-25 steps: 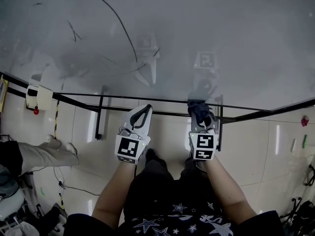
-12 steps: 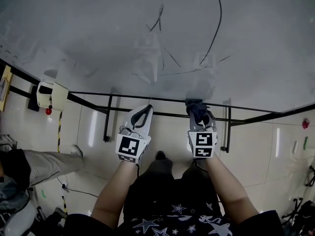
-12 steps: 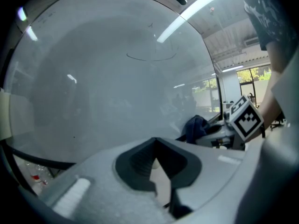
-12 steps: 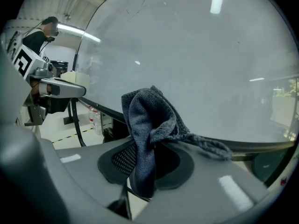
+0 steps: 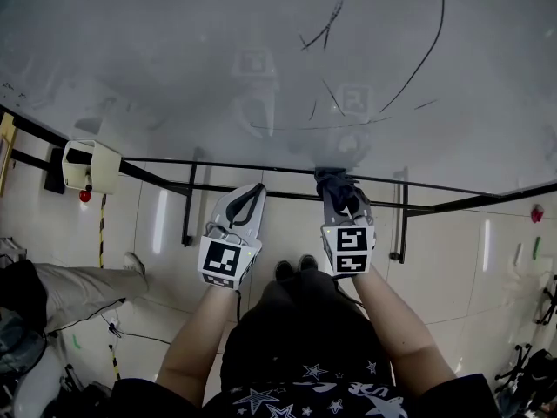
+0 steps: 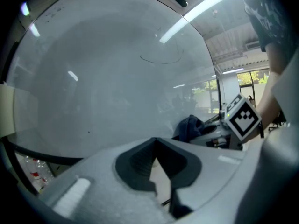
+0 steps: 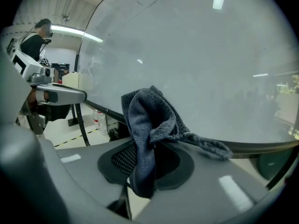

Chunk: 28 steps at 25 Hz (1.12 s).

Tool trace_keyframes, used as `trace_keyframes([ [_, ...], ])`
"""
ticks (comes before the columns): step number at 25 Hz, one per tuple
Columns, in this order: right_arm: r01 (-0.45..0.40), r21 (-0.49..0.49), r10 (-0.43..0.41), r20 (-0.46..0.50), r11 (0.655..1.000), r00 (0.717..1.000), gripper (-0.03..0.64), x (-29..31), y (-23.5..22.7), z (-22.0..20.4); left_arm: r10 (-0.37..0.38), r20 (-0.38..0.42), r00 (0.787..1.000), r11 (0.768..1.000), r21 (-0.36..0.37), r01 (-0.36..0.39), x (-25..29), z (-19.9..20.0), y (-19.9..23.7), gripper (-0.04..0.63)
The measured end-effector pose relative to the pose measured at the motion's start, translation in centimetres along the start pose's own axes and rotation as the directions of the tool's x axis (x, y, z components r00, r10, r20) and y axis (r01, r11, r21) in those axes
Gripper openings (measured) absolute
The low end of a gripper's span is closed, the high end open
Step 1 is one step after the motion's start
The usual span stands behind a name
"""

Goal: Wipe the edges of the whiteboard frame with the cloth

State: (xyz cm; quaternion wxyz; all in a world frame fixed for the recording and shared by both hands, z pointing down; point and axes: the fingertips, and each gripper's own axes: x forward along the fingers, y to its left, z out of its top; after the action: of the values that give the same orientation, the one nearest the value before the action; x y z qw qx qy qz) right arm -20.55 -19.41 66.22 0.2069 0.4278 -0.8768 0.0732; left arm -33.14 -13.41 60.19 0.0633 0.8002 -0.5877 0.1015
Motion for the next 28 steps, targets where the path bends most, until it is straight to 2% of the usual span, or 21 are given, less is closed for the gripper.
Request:
trace_keyframes([
  [7,-0.098,-0.008,0.098,0.019,0.995,0.995,0.08,-0.1,0.7,0.1,0.059,-0.019,0.998,0.998,0.01,-0.059,-0.5,0.5,0.8,0.004],
  [12,-0.19,-0.037,0.192,0.044,0.981,0.98,0.08,0.5,3.2,1.3,0.103,-0.022,0.994,0.995,0.018,-0.102,-0.8,1.2,1.4,0.003],
  [17,-0.241,-0.063,0.243,0.035,0.969,0.969,0.08,1.6,5.5,1.6,0.121,-0.037,0.992,0.993,0.022,-0.12,-0.9,0.7,3.1,0.005],
  [23,-0.253,-0.087,0.256,0.024,0.963,0.966,0.08,3.5,10.2,2.5,0.11,-0.02,0.994,0.994,0.027,-0.109,-2.6,0.1,6.9,0.004],
  [28,-0.188,-0.056,0.19,0.018,0.981,0.982,0.08,5.5,13.9,3.1,0.071,-0.03,0.997,0.997,0.024,-0.07,-4.2,-1.5,10.7,0.004],
])
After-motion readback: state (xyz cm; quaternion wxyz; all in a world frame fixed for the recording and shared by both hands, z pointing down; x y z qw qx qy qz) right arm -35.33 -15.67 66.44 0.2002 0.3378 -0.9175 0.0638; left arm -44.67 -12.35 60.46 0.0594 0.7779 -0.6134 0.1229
